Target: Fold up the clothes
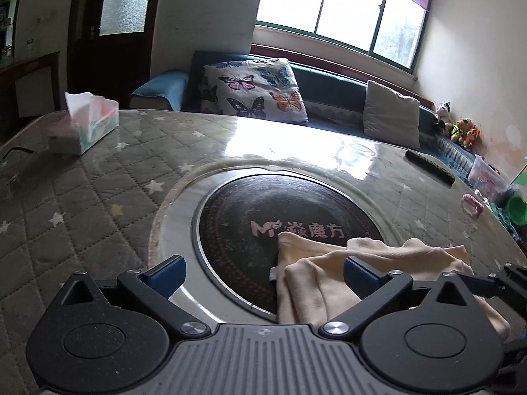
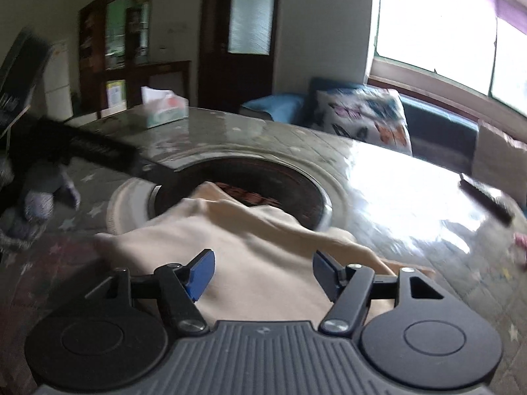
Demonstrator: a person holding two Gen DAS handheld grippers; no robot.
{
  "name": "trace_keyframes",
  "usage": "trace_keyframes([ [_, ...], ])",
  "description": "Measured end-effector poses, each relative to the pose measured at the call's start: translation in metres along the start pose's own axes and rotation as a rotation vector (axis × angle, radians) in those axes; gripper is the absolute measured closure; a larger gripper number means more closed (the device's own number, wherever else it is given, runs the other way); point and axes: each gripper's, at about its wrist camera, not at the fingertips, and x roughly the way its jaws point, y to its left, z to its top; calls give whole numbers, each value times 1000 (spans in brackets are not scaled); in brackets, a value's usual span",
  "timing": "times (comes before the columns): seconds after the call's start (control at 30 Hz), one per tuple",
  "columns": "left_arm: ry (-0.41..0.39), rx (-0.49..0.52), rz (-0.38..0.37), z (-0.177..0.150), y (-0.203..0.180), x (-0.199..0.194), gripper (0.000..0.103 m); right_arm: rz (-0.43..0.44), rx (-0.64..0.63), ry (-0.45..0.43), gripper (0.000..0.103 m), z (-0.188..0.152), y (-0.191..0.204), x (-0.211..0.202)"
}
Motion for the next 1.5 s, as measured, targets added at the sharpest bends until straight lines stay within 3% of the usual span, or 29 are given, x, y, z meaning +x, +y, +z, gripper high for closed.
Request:
trace_keyframes([
  [0.3,12,-35,12,-6,14,-5,0,20,-116,-10,35,6,55,18],
  [0.53,31,-55,2,-12,13,-2,0,6,-170,-17,35,2,75,30],
  [0.9,37,-50,-4,-13,2,0,0,-113,-354,-108,35,-6,108,22],
  [1.2,56,-56,4,-18,4,3,0,-68,-316,-85,34,-2,100,16],
  [1.3,60,-54,0,-20,3,4,0,-60,-263,-90,25,1,87,5],
  [1.5,70,-24,-14,-29,-7,5,0,-123,-189,-79,25,-9,61,-14],
])
